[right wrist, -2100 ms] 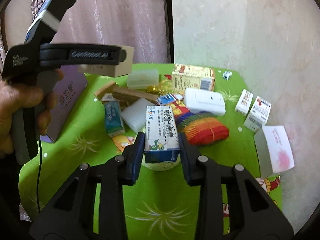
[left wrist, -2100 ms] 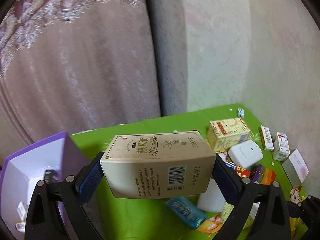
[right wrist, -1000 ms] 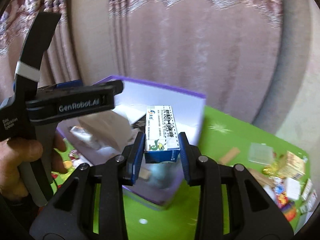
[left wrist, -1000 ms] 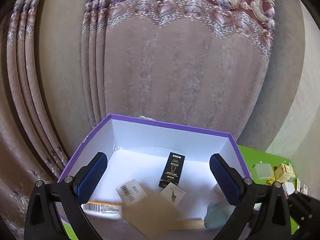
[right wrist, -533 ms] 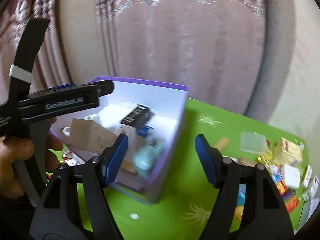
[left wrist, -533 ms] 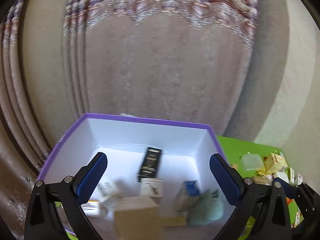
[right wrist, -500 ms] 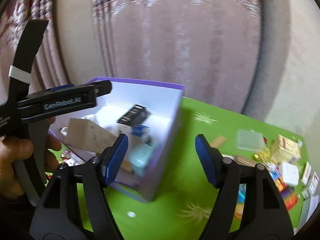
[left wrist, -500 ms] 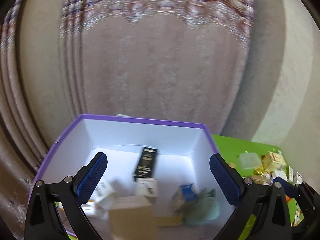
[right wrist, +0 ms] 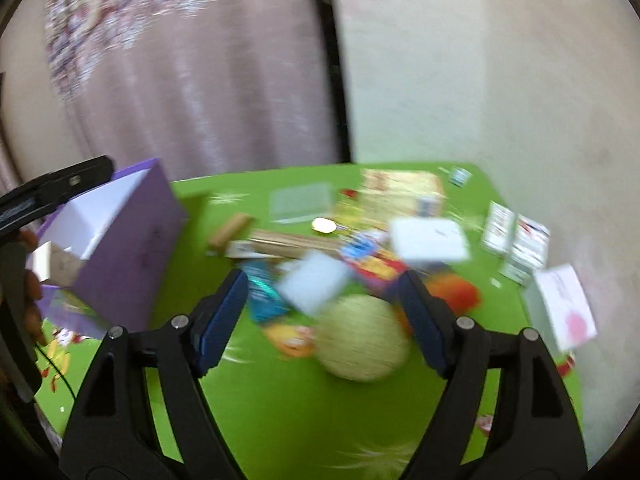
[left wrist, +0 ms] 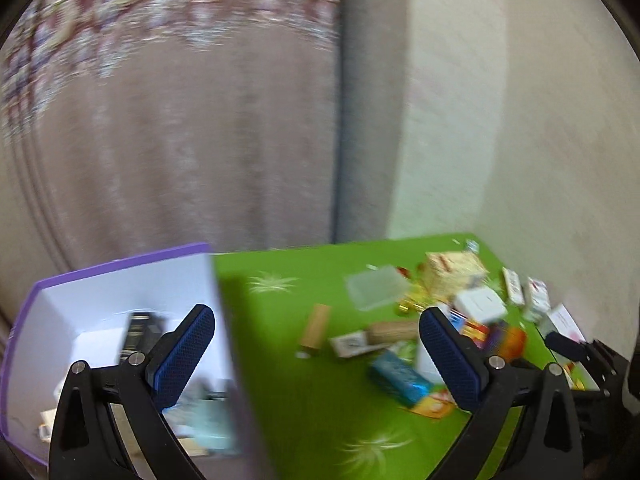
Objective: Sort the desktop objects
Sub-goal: 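Grasp the small teal-white box with the left tool while the right tool grasps the rainbow band roll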
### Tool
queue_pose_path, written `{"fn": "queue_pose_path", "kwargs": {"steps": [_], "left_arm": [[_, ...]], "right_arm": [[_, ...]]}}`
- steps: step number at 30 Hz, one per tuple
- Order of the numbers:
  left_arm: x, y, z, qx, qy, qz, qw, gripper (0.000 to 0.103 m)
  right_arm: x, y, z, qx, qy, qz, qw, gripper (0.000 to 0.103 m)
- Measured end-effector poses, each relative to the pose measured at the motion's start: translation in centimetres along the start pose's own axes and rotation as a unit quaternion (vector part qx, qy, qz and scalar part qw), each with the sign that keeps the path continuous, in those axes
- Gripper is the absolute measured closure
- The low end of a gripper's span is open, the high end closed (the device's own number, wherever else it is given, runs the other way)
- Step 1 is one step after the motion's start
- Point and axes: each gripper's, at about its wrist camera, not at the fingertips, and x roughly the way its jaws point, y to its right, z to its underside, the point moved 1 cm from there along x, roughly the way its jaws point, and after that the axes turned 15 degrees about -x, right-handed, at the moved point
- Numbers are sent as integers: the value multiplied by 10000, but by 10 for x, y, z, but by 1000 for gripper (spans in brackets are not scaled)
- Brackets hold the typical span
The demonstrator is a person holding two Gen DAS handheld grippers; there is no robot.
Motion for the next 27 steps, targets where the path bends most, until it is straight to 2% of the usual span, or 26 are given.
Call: {"fn": "queue_pose_path", "kwargs": {"steps": [5, 10, 16, 20, 25, 27], "left_arm": [[23, 29, 21, 105, -468, 153, 9987, 0], [54, 37, 45, -225, -1074, -12, 9940, 1], [83, 37, 60, -597, -1522, -137, 9865, 10], [98, 40, 72, -639, -1815, -132, 9812, 10], [114, 39, 83, -711, -2019, -211, 9766, 10], [119, 41, 85, -649, -2076, -198, 9759, 19]], "right_arm": [[12, 33, 19, 435, -244, 126, 9987, 18], [24, 57, 33, 1023, -458, 101, 9937, 16], [46, 72, 36, 1595, -695, 94, 9847, 16], [56, 73, 35, 1636, -770, 189, 9833, 16], [68, 70, 32, 1465, -828, 289, 9853, 11], [75, 69, 32, 1384, -886, 293, 9860, 9]]}}
